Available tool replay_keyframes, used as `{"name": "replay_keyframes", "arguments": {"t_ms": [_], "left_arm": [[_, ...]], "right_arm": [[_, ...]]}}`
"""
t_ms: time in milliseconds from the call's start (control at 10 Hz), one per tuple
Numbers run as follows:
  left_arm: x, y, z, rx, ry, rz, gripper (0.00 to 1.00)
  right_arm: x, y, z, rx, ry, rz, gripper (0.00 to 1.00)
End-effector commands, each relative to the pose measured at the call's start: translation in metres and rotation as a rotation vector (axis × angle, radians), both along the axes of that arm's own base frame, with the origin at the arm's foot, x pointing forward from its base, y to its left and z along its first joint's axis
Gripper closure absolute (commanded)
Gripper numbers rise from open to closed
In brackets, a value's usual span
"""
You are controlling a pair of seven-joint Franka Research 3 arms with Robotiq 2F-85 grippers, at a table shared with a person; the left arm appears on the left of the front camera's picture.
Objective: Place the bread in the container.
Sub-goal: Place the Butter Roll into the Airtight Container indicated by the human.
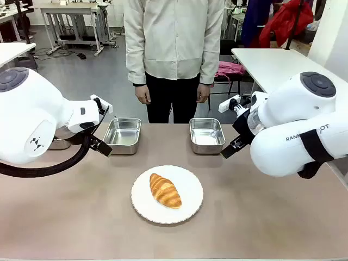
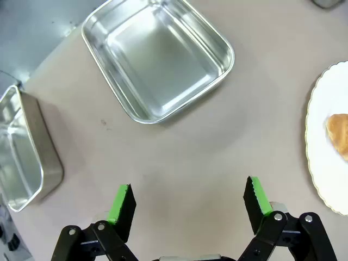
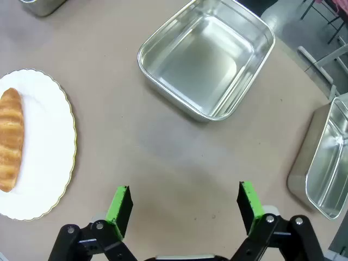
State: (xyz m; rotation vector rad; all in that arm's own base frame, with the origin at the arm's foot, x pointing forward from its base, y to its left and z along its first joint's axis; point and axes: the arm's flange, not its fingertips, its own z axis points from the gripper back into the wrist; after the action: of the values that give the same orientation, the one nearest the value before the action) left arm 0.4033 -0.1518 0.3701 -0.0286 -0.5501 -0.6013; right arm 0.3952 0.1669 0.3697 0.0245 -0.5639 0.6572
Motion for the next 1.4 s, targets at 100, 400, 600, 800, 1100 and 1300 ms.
{"name": "replay_keyframes", "arguments": {"t_ms": [100, 400, 600, 800, 1100, 1300], "left_arm": [[0.000, 0.000, 0.000, 0.000, 0.000, 0.000, 0.00], [0.000, 0.000, 0.000, 0.000, 0.000, 0.000, 0.00], [0.000, 0.000, 0.000, 0.000, 0.000, 0.000, 0.00], [0.000, 0.000, 0.000, 0.000, 0.000, 0.000, 0.00], [0.016, 0.022, 0.041, -0.102, 0.030, -0.118, 0.00], [0.044, 0.069, 0.089, -0.064, 0.032, -0.130, 0.00]], "right_arm": [[0.000, 0.000, 0.000, 0.000, 0.000, 0.000, 0.00], [0.000, 0.000, 0.000, 0.000, 0.000, 0.000, 0.00], [0.000, 0.000, 0.000, 0.000, 0.000, 0.000, 0.00], [0.000, 0.000, 0.000, 0.000, 0.000, 0.000, 0.00], [0.023, -0.009, 0.051, 0.069, -0.046, -0.019, 0.00], [0.043, -0.050, 0.113, 0.154, -0.035, -0.021, 0.00]]}}
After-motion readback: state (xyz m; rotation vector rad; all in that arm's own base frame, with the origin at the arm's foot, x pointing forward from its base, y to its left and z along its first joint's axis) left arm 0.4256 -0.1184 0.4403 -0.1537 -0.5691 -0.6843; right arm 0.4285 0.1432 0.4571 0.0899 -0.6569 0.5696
